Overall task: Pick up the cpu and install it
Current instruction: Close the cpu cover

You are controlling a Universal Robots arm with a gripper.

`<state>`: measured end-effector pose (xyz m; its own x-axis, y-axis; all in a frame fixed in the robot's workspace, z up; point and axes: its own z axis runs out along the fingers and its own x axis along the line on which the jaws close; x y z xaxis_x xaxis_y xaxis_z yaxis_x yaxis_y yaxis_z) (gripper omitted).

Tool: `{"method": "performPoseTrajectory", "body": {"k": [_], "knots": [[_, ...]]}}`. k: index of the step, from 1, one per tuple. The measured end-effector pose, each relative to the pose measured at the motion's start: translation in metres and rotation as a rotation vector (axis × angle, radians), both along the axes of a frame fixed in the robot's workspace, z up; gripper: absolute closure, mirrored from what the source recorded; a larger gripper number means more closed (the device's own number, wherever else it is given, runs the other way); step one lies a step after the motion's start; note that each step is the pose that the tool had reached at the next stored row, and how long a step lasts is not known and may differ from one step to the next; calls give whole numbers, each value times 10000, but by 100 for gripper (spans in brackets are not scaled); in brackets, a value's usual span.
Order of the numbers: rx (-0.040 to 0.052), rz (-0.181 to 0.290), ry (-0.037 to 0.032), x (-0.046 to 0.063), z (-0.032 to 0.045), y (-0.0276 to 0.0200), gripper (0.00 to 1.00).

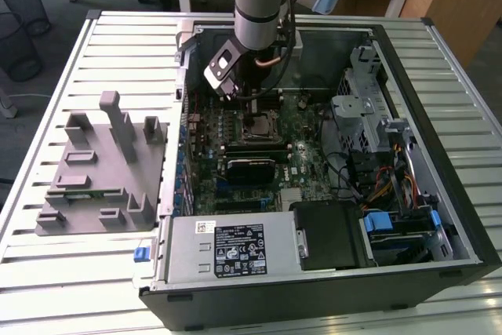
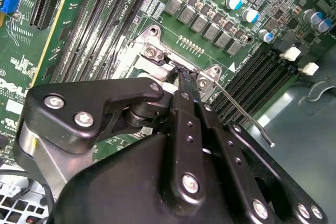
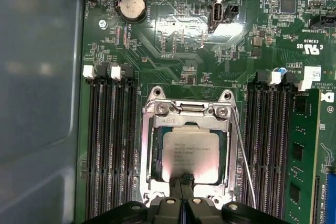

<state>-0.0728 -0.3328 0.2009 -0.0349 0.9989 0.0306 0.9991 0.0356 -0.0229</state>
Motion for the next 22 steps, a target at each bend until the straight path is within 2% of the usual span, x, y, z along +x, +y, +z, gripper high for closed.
{"method": "performPoseTrajectory", "body": {"k": [10, 22], "knots": [[3, 0, -2, 4, -5, 0, 89], [3, 0, -2, 124, -15, 1, 89]]}}
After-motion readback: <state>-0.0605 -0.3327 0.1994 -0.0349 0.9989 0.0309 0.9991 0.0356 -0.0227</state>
